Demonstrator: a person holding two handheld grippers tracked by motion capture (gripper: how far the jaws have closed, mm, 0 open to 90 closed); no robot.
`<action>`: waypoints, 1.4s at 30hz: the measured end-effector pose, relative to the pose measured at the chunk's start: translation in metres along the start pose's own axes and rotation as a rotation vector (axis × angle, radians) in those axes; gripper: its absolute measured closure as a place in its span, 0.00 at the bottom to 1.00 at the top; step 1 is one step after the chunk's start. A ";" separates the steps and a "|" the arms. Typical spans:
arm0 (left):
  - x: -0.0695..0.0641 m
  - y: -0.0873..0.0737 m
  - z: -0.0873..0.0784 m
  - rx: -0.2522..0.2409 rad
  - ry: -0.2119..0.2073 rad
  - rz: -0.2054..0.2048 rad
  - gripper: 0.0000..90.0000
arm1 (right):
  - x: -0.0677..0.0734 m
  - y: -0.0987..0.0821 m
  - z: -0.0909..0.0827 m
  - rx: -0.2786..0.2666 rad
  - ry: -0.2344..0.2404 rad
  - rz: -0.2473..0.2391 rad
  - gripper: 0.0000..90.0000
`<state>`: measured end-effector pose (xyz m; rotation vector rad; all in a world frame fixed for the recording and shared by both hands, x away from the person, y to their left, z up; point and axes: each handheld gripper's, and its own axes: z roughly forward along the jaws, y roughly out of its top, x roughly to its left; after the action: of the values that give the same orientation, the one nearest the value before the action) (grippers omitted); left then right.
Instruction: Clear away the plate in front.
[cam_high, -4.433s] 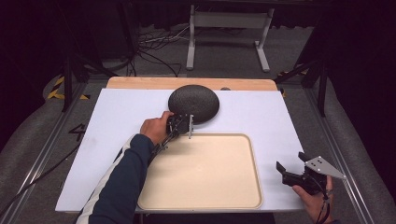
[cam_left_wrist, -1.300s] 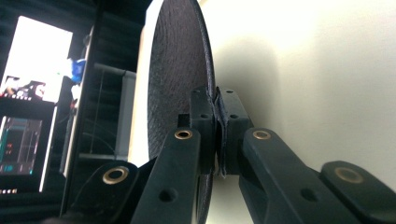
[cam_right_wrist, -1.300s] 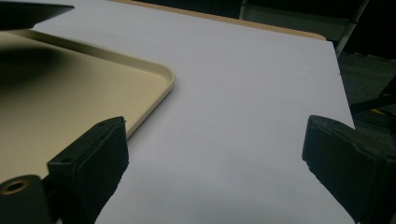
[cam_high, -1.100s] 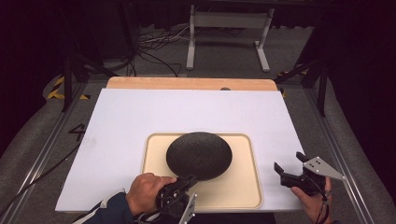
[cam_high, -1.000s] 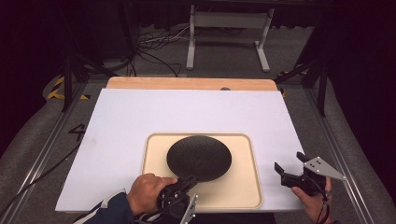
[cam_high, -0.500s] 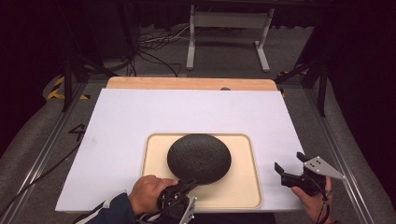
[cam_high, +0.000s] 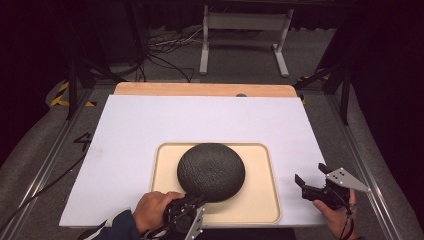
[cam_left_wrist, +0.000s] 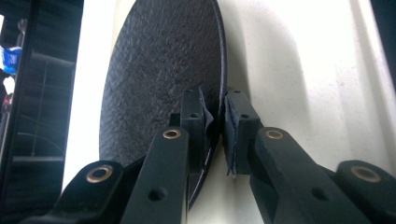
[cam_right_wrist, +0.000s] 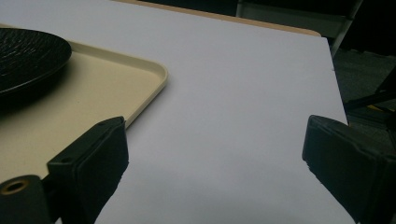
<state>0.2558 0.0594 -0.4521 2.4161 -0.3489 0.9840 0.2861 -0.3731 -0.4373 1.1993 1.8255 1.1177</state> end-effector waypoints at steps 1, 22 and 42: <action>-0.001 -0.001 0.000 0.002 -0.004 -0.006 0.88 | 0.000 0.000 0.000 -0.001 0.000 0.001 0.08; 0.006 -0.011 -0.012 -0.072 -0.109 -0.161 0.89 | 0.001 0.002 -0.002 -0.009 -0.012 -0.005 0.08; 0.046 -0.050 -0.032 -0.126 -0.035 -0.378 0.90 | 0.002 0.001 -0.001 -0.006 0.003 -0.016 0.08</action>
<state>0.2902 0.1163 -0.4172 2.2730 0.0368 0.7288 0.2851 -0.3712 -0.4366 1.1789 1.8299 1.1158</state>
